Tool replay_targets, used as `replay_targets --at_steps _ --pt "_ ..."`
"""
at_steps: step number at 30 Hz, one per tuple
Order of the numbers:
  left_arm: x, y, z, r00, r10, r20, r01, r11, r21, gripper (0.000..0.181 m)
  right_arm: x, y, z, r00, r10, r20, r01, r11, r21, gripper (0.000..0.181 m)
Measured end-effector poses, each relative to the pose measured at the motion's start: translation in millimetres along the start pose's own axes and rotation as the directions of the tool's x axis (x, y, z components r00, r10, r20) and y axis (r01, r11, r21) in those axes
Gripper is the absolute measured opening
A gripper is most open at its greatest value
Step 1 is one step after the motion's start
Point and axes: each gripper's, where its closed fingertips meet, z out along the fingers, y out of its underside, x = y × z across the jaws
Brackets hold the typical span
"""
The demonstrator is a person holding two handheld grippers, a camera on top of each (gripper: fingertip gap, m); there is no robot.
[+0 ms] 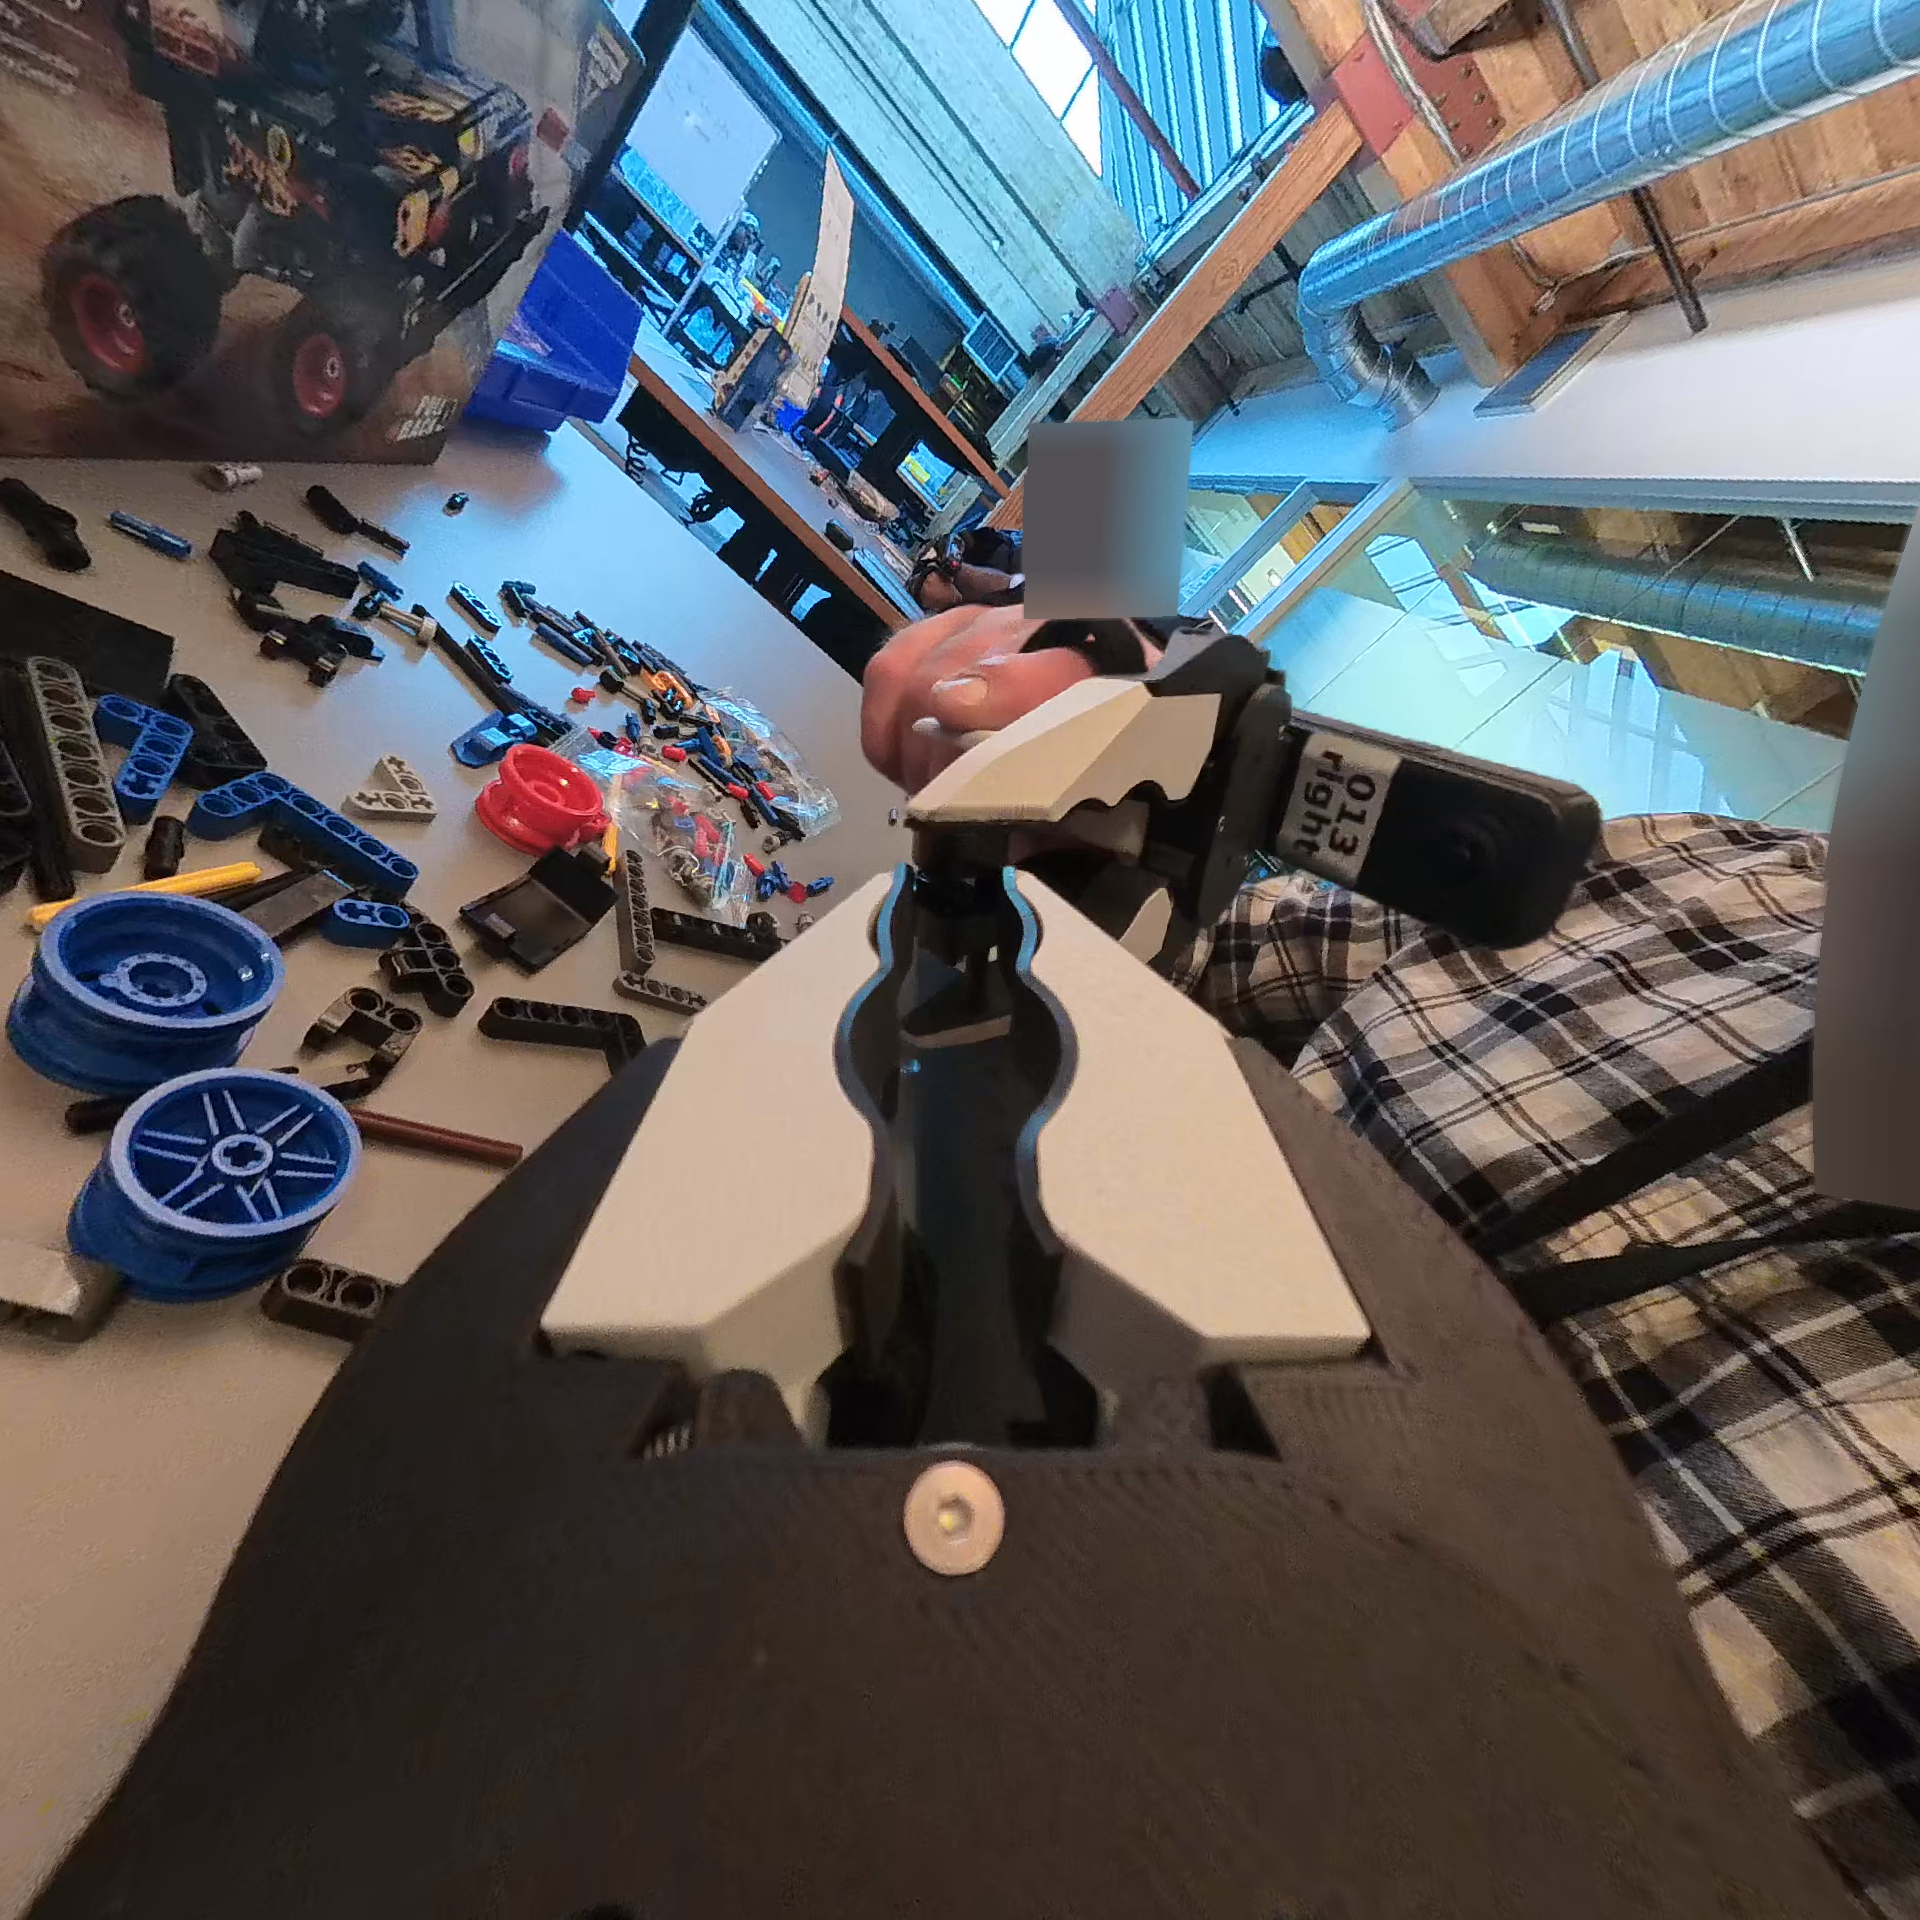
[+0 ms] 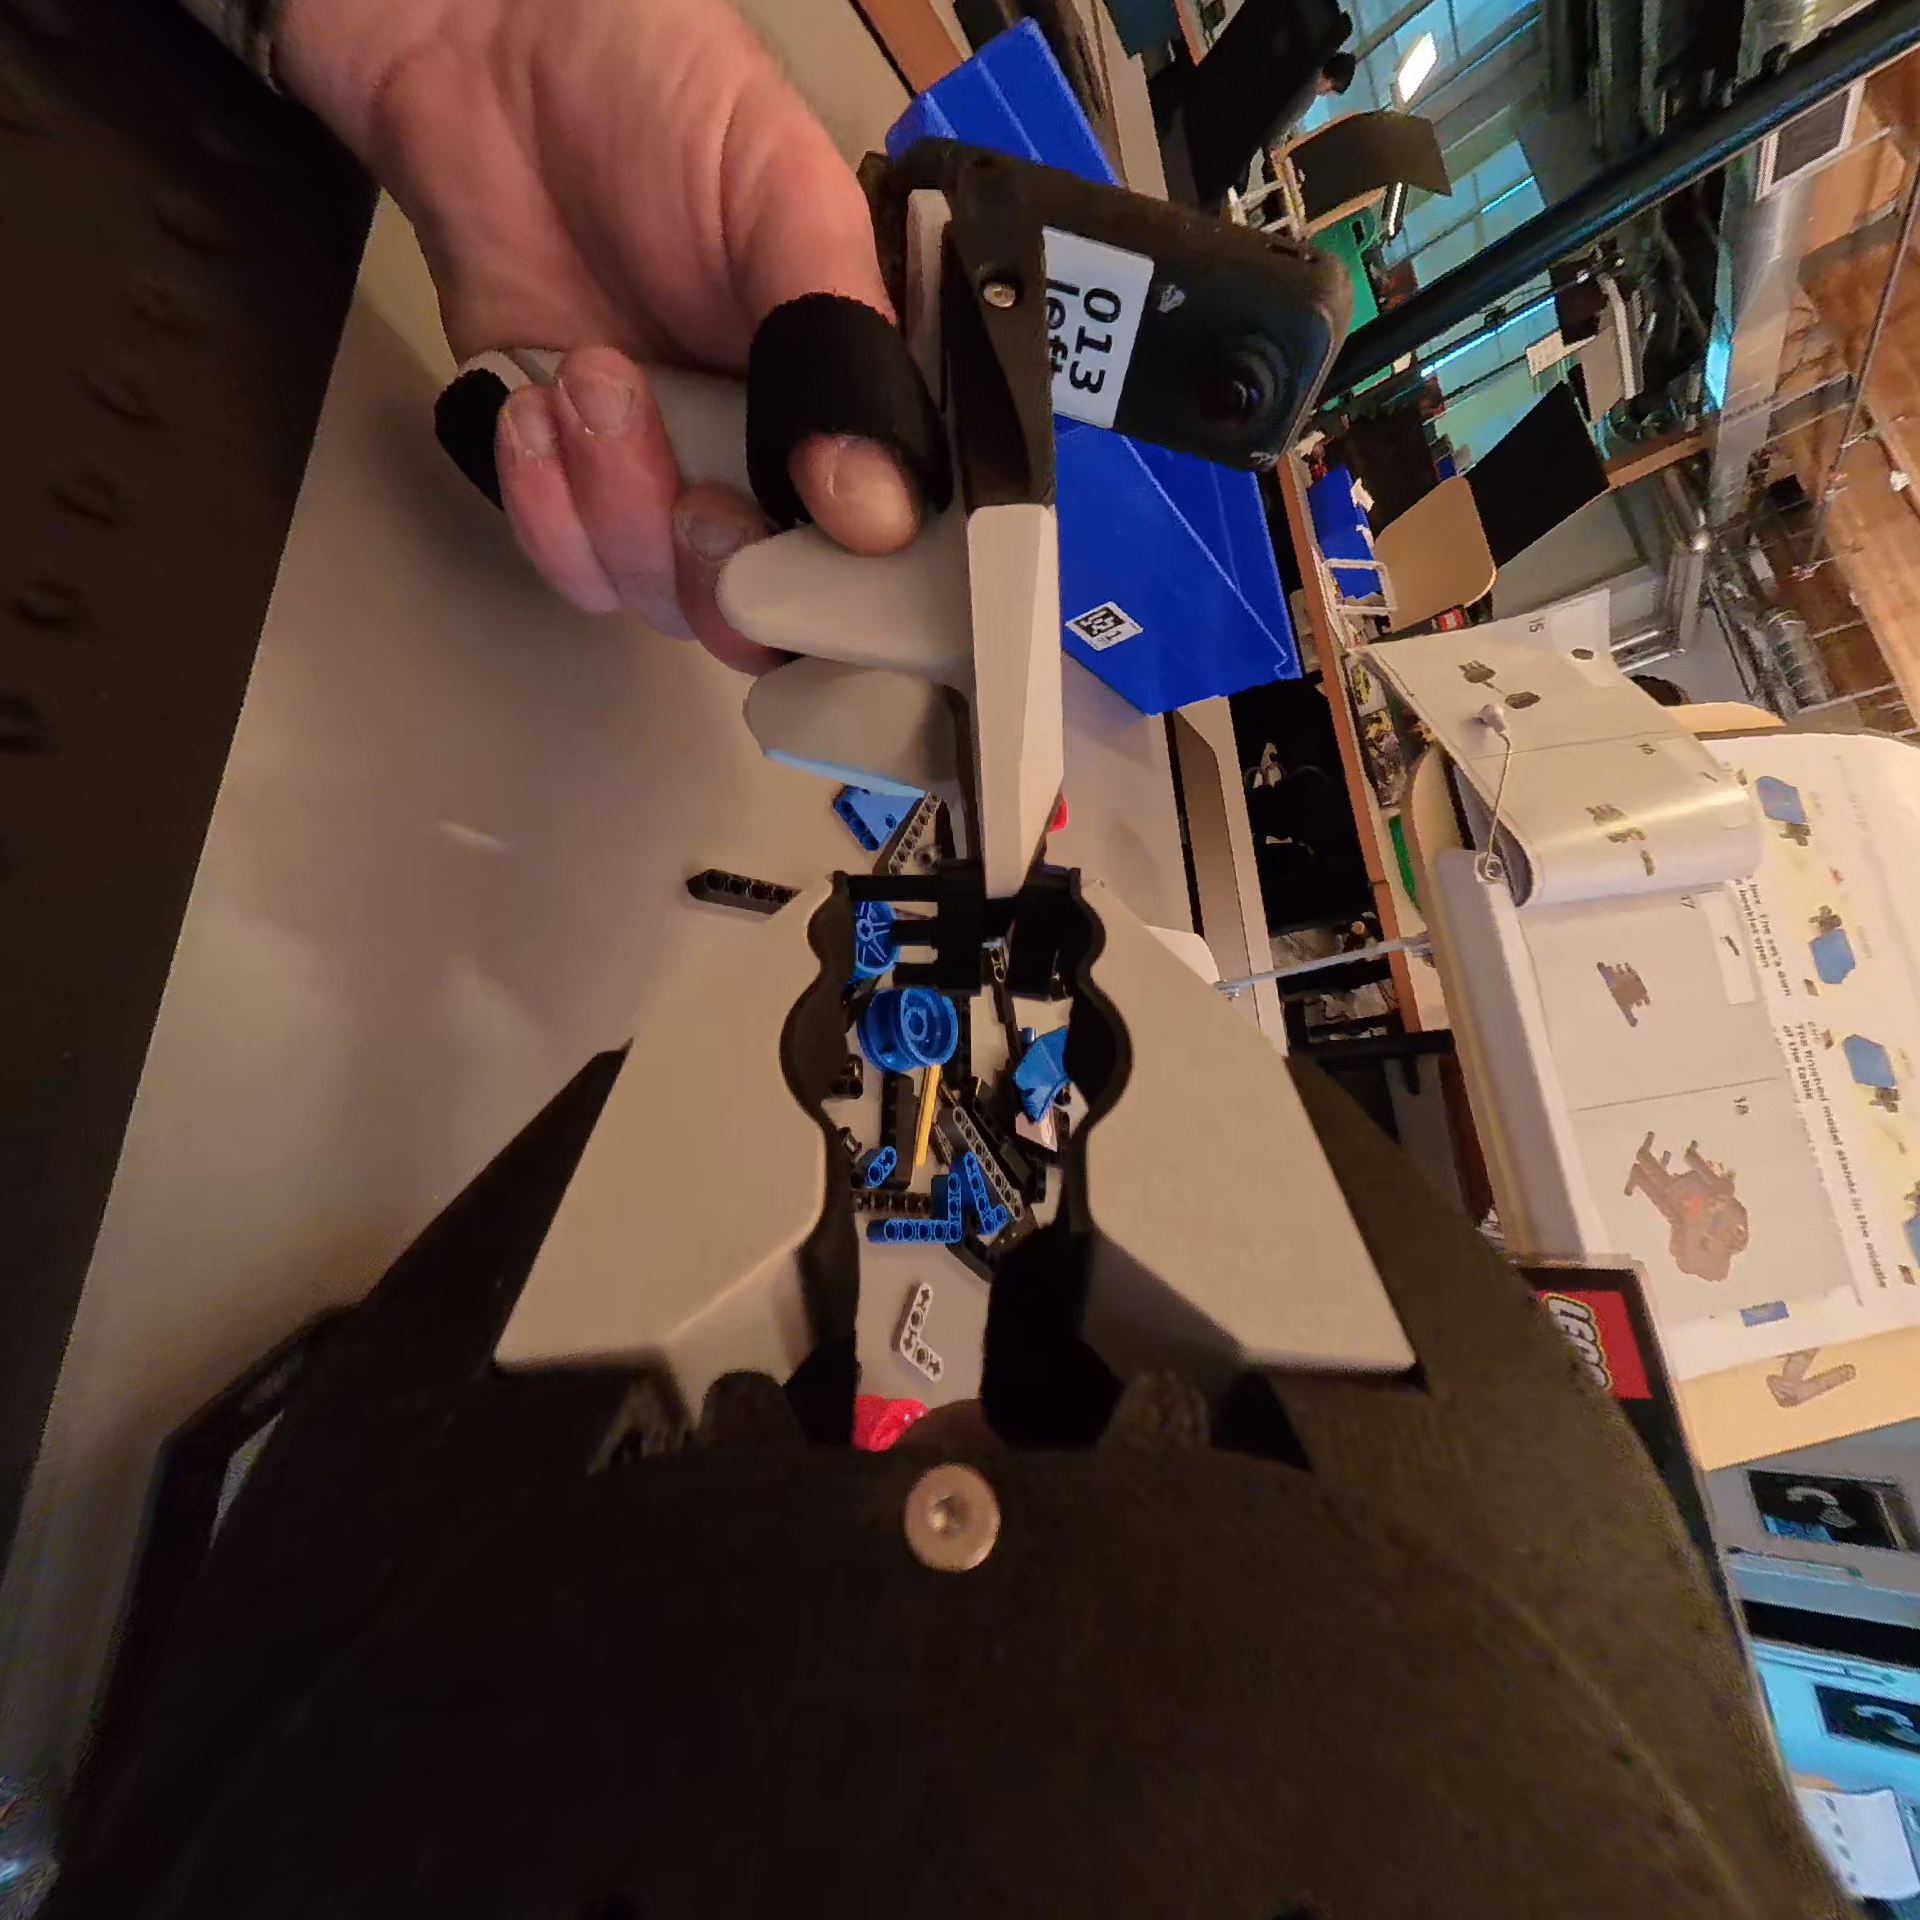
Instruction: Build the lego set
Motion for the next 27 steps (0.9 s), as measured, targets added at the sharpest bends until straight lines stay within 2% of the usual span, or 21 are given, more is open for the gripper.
replay_targets --at_steps 3,6,11,13,18,27 --pt "-3 2 0 1.0 -0.006 0.015 0.006 1.0 -0.009 0.012 -2 3 2 1.0 -0.027 -0.002 0.027 0.999 -0.023 0.036" --pt "-2 -2 1 1.0 0.005 0.02 -0.005 1.0 0.015 0.013 1 2 1 0.995 0.094 0.018 -0.095 0.995 0.035 0.036" --pt "5 -6 0 1.0 0.01 -0.021 -0.01 0.999 0.031 0.02 8 0 -3 0.98 0.197 0.017 -0.198 0.976 0.093 0.036" --pt "3 -6 -1 1.0 0.016 -0.008 -0.016 0.999 0.035 0.01 11 0 -5 0.973 0.229 0.019 -0.23 0.967 0.108 0.037" --pt "2 -6 -1 1.0 0.025 -0.003 -0.024 0.999 0.031 0.009 11 0 -4 0.975 0.22 0.013 -0.22 0.97 0.101 0.037" --pt "-7 -1 0 0.999 0.013 0.035 -0.013 1.0 0.008 0.008 7 10 0 0.997 0.072 -0.029 -0.072 0.997 0.005 0.037"
